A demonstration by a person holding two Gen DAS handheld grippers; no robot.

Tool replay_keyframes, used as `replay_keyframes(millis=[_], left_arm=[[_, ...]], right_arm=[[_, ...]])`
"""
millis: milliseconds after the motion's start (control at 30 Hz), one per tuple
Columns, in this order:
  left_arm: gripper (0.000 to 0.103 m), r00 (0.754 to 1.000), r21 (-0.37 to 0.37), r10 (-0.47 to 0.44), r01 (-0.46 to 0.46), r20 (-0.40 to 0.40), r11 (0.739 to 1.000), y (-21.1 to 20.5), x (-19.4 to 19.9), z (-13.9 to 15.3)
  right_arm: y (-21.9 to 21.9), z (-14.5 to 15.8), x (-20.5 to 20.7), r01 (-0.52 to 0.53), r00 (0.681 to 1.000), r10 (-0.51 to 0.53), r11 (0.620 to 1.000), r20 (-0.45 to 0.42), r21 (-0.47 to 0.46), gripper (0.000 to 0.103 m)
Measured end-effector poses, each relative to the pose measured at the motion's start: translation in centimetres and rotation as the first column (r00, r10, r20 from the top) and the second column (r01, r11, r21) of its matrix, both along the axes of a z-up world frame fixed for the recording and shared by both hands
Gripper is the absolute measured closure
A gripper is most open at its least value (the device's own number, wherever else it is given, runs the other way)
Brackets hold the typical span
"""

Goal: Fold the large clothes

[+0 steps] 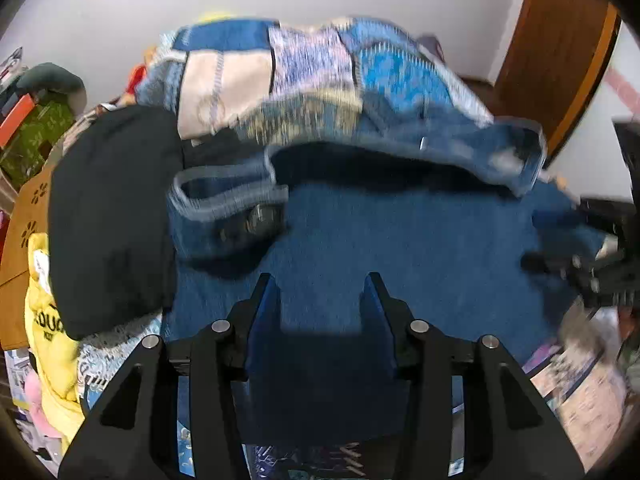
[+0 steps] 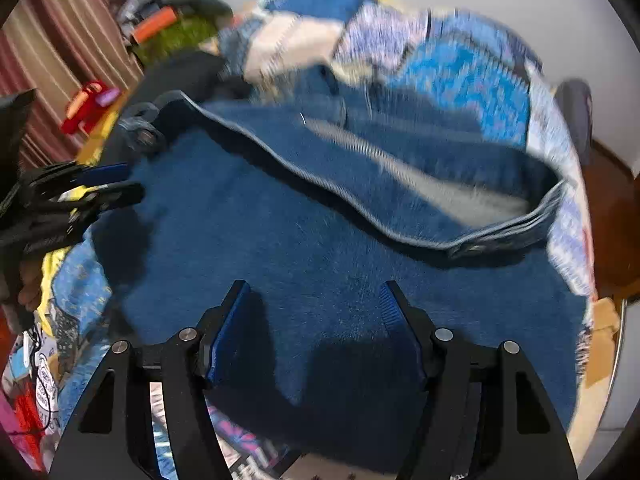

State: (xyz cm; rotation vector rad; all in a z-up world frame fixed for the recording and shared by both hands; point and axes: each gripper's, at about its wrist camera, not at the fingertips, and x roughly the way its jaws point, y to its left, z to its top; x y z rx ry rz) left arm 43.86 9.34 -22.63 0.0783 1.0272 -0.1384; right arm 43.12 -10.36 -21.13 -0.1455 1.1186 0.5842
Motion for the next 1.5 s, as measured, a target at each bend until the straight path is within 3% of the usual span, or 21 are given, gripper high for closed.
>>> replay_keyframes(millis=[133, 200, 300, 367, 433, 567, 700, 833, 867, 933, 1000, 1100, 1233, 1400, 1500], left_arm=[[0.058, 0.997, -0.034, 0.046, -0.048, -0.058, 0.998, 1.7, 2.3, -2.6], [0.058, 0.996, -0.049, 0.069, -0.072, -0.058, 0.996, 2.7, 4.1, -2.5], [0.058, 0.991, -0.092, 0.112, -0.119, -0.078, 0.989, 4.5, 8.0, -1.4], [0.058, 0.986, -0.15, 0.149, -0.158, -0.069, 0.976, 5.5, 9.5, -0.1], [0.058, 0.984, -0.136, 0.178, -0.174, 0.017, 0.975, 6.0, 9.7, 2.2], [0.058, 0.98, -0.162, 0.197, -0.191, 0.023, 0.968, 6.4, 9.7, 3.2], [0.058, 0.986, -0.064, 0.159, -0.155, 0.059, 0.986, 5.1, 6.7, 2.9], [0.045, 0.995, 0.003, 0.097, -0.098, 0.033, 0.995, 3.9, 2.9, 1.6], [0.044, 0.996, 0.013, 0.083, -0.084, 0.021, 0.996, 3.5, 1.8, 1.2], [0.043, 0.998, 0.013, 0.066, -0.066, 0.007, 0.998, 3.1, 0.1, 0.6], [0.04, 0.997, -0.019, 0.079, -0.08, -0.014, 0.997, 3.0, -2.0, -0.4], [0.037, 0.991, -0.036, 0.13, -0.13, -0.02, 0.991, 3.1, -4.3, -1.7], [0.017, 0.97, -0.062, 0.239, -0.236, 0.041, 0.97, 4.6, -7.3, -1.5], [0.017, 0.936, -0.083, 0.352, -0.35, 0.02, 0.933, 6.8, -9.1, -1.2], [0.017, 0.919, -0.144, 0.394, -0.39, 0.001, 0.909, 7.5, -9.7, -0.9]], right_arm=[[-2.3, -0.7, 4.2, 0.102, 0.993, -0.099, 0.994, -0.058, 0.04, 0.041], [-3.9, -0.3, 6.8, 0.18, 0.983, -0.178, 0.983, -0.055, 0.034, 0.042], [-6.1, 1.4, 9.4, 0.348, 0.935, -0.345, 0.937, 0.079, -0.036, 0.041], [-7.3, 3.0, 9.9, 0.42, 0.9, -0.414, 0.908, 0.139, -0.015, 0.041], [-7.0, 4.1, 8.7, 0.388, 0.909, -0.388, 0.921, 0.154, 0.034, 0.041], [-3.9, 4.6, 5.1, 0.259, 0.946, -0.25, 0.966, 0.207, -0.013, 0.041], [0.0, 3.0, 1.8, 0.108, 0.982, -0.099, 0.993, 0.164, -0.042, 0.041], [1.4, 0.3, -0.4, 0.016, 0.998, -0.011, 0.997, 0.068, -0.07, 0.041], [1.5, -0.4, -0.9, 0.021, 0.998, -0.016, 0.996, 0.064, -0.085, 0.041], [0.4, -0.6, -1.9, 0.088, 0.993, -0.082, 0.994, 0.089, -0.063, 0.026], [-0.8, -0.7, -2.6, 0.164, 0.984, -0.161, 0.986, 0.075, -0.036, 0.02], [-2.5, -0.4, -3.3, 0.222, 0.974, -0.221, 0.975, 0.047, -0.009, 0.02], [-4.0, 0.4, -4.8, 0.259, 0.964, -0.255, 0.965, 0.078, -0.047, 0.02], [-4.8, 1.9, -6.8, 0.263, 0.959, -0.253, 0.963, 0.129, -0.066, 0.02], [-5.3, 2.8, -7.5, 0.268, 0.955, -0.26, 0.963, 0.141, -0.041, 0.02]])
